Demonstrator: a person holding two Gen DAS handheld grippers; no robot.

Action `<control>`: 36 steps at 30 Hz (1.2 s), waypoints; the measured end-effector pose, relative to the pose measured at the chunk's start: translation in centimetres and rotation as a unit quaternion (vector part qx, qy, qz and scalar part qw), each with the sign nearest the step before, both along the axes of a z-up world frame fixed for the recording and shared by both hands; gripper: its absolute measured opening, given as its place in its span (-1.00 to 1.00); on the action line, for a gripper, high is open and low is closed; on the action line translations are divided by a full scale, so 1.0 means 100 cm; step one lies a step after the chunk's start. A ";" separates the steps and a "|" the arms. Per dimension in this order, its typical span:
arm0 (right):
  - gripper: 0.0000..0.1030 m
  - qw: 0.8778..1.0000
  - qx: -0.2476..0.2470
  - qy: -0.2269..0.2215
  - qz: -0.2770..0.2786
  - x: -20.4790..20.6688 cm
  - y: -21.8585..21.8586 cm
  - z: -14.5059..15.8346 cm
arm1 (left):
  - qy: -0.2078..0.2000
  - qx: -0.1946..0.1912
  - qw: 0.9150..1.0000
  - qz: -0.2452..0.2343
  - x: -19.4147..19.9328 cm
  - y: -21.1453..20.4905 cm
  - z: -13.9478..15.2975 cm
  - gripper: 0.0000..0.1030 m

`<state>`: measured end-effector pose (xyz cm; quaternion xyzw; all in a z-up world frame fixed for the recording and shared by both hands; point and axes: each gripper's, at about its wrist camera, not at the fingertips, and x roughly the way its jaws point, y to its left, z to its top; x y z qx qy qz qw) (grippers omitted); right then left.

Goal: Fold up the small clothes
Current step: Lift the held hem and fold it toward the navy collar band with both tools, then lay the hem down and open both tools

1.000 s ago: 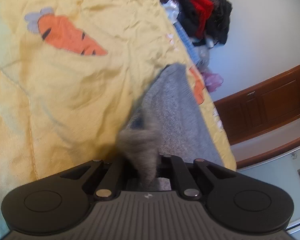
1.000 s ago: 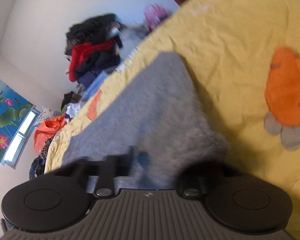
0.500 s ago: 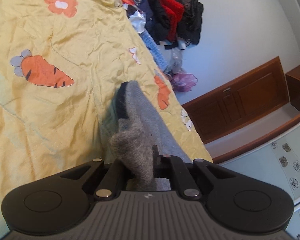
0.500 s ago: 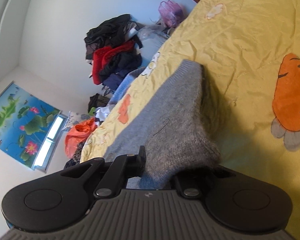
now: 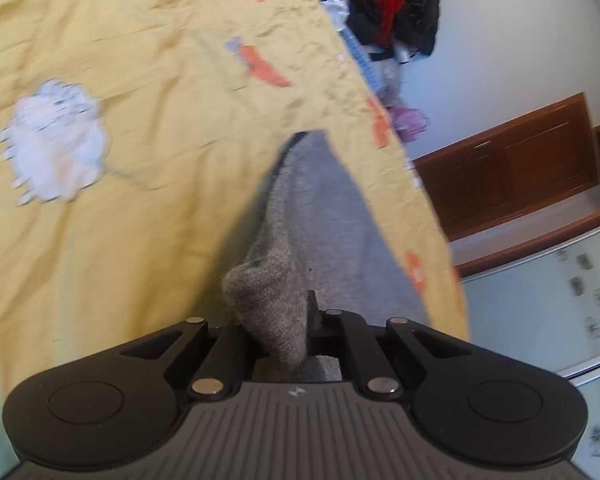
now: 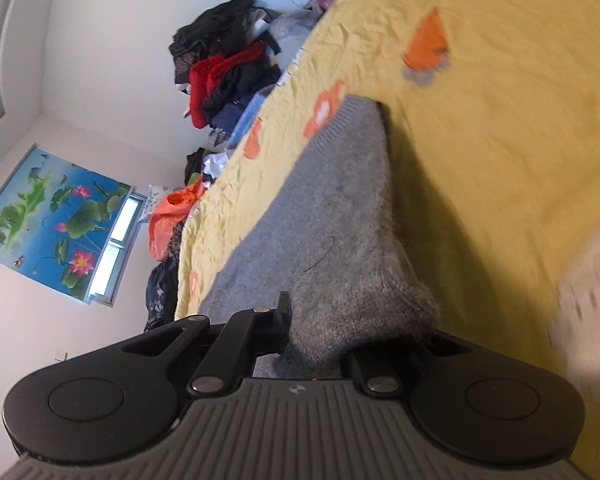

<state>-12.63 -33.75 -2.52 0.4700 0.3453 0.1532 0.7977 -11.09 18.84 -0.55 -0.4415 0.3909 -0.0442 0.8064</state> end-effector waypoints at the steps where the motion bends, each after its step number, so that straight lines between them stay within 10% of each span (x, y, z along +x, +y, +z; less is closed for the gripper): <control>1: -0.71 1.000 -0.004 0.006 0.000 -0.003 0.002 -0.004 | 0.005 0.008 1.000 -0.001 0.000 0.000 -0.007 -0.90; 5: -0.47 0.997 -0.072 0.035 -0.021 0.000 0.012 -0.014 | 0.027 0.026 0.999 -0.024 -0.002 0.002 -0.011 -0.78; 9: 0.54 0.995 -0.095 0.008 -0.040 -0.013 -0.005 0.019 | -0.004 0.070 0.997 -0.019 -0.020 0.023 0.031 -0.01; 12: 0.56 0.986 -0.149 -0.039 -0.070 -0.007 -0.030 0.051 | -0.078 0.173 0.981 0.035 -0.022 0.035 0.079 0.60; 17: 0.58 0.975 -0.216 -0.050 -0.009 0.070 -0.032 0.068 | -0.130 0.276 0.952 0.011 0.056 0.015 0.092 0.60; 27: 0.51 0.949 -0.308 -0.009 0.062 0.204 0.012 0.022 | -0.055 0.288 0.950 -0.105 0.199 -0.052 0.011 0.58; 29: 0.17 0.947 -0.311 -0.016 0.076 0.212 0.021 0.025 | -0.057 0.301 0.945 -0.118 0.205 -0.057 0.008 0.22; 30: -0.44 0.947 -0.308 -0.013 0.091 0.214 0.023 0.025 | -0.055 0.308 0.941 -0.128 0.208 -0.060 0.007 -0.47; 31: -0.59 0.946 -0.307 -0.009 0.105 0.217 0.026 0.024 | -0.055 0.318 0.937 -0.135 0.210 -0.063 0.007 -0.80; 36: -0.63 0.950 -0.295 -0.037 0.091 0.215 0.019 0.032 | -0.088 0.358 0.922 -0.121 0.207 -0.065 0.024 -0.90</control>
